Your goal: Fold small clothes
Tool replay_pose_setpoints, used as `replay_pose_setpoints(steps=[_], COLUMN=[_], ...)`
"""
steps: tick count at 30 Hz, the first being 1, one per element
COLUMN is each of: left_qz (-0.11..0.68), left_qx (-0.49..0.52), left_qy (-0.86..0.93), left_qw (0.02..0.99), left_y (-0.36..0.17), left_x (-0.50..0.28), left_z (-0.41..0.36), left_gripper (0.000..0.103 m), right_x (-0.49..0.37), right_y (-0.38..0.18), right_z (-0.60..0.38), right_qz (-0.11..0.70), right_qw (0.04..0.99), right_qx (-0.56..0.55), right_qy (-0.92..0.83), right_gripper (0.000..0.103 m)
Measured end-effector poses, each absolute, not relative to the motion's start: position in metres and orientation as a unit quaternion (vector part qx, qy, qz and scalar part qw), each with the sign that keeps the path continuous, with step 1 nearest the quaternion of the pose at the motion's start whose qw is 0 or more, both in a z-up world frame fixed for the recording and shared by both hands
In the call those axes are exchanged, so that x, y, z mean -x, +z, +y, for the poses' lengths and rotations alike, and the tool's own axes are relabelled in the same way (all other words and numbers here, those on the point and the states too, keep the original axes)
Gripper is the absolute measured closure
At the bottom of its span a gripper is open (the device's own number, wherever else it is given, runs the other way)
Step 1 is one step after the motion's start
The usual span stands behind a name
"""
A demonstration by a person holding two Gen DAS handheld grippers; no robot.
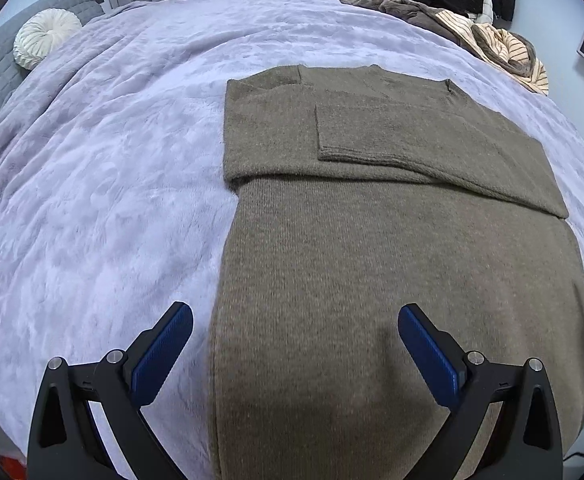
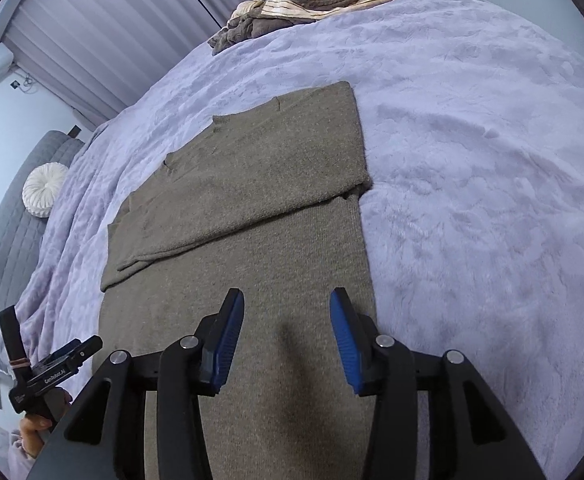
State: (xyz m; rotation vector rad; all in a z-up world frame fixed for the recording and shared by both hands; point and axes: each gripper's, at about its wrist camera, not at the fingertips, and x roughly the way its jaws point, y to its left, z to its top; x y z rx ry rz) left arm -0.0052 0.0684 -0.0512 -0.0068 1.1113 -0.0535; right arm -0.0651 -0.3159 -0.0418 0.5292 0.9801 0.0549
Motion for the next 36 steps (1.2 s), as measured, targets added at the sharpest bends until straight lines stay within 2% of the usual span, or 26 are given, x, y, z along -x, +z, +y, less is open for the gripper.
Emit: replay_pose_setpoints(steps=[10,20,36], left_qz=[0.531,0.550,0.549], left_qx=[0.012,0.048,0.056], left_qy=[-0.021,-0.007,-0.026], left_qw=[0.847,0.834,0.834], left_y=[-0.057,-0.081,-0.085], left_x=[0.068,0.108,0.123], left_z=[0.084,0.100,0.105], left_gripper=[0.000,0.000,0.000], right_x=[0.120,0.162,0.173], right_y=[-0.043,-0.069,-0.078], right_z=[-0.301,-0.293,-0.301], right_qz=[0.462,0.459,0.436], right_qw=[0.847,0.842,0.841], right_qx=[-0.262,-0.283,-0.318], right_qy=[0.035,0.028,0.045], right_gripper=[0.055,0.055,0.052])
